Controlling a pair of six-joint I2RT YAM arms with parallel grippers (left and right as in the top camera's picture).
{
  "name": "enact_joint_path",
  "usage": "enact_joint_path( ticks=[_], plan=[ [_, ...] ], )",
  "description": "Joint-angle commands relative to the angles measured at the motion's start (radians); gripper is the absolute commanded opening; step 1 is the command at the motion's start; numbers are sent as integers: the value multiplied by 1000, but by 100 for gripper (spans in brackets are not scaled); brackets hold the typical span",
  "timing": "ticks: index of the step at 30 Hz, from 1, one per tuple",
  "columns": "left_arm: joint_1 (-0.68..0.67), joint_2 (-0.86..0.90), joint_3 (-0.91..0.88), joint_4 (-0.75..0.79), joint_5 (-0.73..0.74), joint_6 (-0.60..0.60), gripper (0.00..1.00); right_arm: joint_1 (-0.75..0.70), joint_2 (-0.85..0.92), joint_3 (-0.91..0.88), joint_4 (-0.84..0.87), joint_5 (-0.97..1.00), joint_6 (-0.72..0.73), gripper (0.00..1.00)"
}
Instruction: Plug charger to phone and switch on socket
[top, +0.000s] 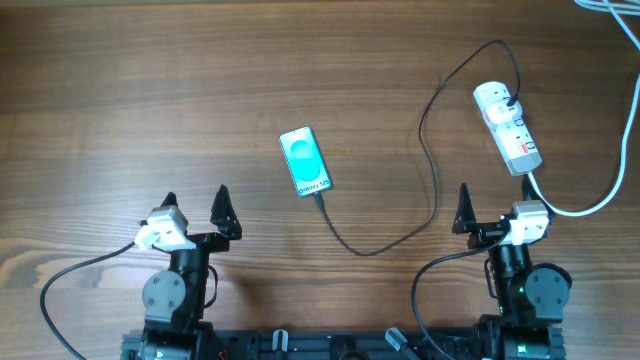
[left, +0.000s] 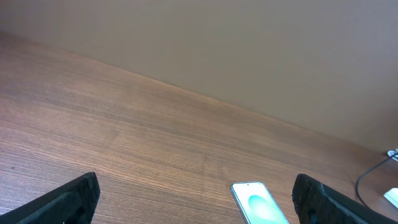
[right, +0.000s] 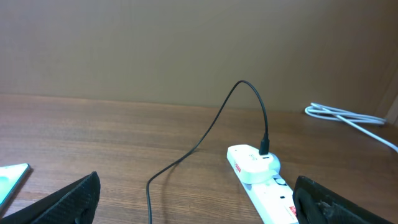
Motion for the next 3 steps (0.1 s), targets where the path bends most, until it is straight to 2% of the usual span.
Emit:
enact_joint_path(
  ticks=[1,3],
  plan=[
    [5,-6,-1,-5,-1,20,100,6,-13,-1,2,18,15,100],
    [5,-6,-1,-5,-1,20,100,6,-13,-1,2,18,14,100]
  ],
)
